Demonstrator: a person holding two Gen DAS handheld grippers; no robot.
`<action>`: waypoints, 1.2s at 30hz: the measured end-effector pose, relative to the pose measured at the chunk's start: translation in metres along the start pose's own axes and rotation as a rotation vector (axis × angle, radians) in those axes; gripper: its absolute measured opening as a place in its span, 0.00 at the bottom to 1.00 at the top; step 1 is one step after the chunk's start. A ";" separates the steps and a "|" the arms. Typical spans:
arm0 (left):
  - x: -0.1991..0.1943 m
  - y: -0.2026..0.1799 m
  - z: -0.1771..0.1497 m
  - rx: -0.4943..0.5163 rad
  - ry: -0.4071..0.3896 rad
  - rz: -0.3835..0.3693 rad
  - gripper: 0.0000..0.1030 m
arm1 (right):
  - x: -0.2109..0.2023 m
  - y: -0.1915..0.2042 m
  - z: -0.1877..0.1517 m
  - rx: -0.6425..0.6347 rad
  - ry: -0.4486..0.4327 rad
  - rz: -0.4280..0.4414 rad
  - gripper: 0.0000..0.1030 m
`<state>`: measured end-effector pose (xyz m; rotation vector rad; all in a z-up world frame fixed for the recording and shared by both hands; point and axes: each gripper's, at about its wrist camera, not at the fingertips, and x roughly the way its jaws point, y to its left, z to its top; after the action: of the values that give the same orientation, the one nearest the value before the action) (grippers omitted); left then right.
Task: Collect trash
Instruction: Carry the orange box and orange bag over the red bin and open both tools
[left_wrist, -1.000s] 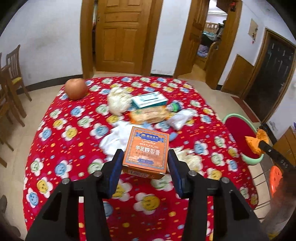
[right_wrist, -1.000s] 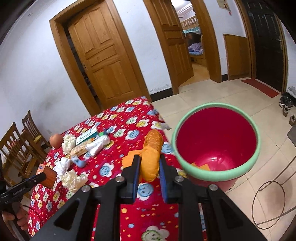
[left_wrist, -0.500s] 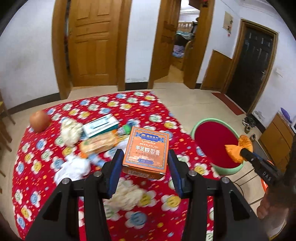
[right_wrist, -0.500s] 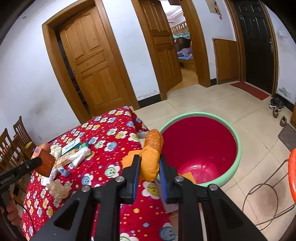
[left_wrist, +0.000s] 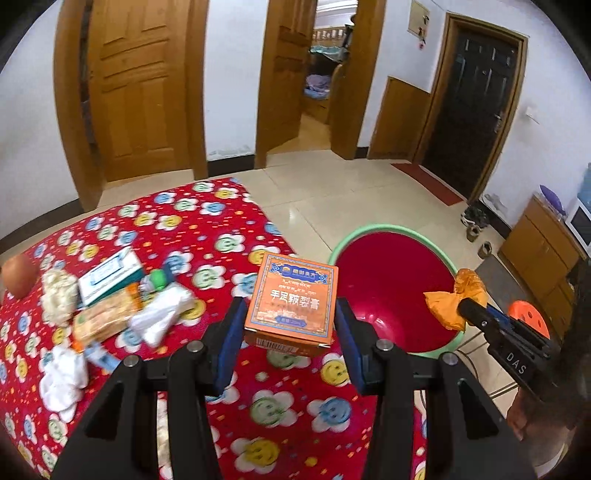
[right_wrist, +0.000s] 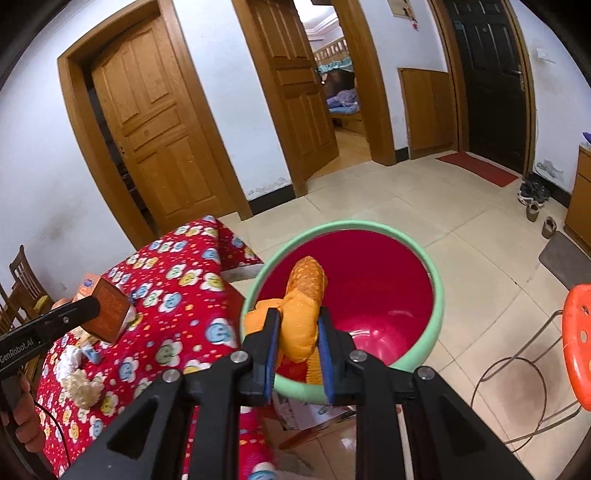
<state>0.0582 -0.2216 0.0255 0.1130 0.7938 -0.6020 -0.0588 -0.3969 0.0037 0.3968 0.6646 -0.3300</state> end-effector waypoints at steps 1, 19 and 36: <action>0.005 -0.005 0.002 0.007 0.005 -0.005 0.47 | 0.002 -0.002 0.000 0.003 0.003 -0.002 0.21; 0.064 -0.056 0.012 0.068 0.074 -0.073 0.47 | 0.023 -0.041 0.007 0.056 0.030 -0.035 0.33; 0.084 -0.088 0.013 0.118 0.092 -0.112 0.57 | 0.010 -0.065 0.005 0.123 0.002 -0.067 0.34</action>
<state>0.0640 -0.3377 -0.0125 0.2062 0.8576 -0.7545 -0.0756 -0.4573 -0.0155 0.4931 0.6626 -0.4356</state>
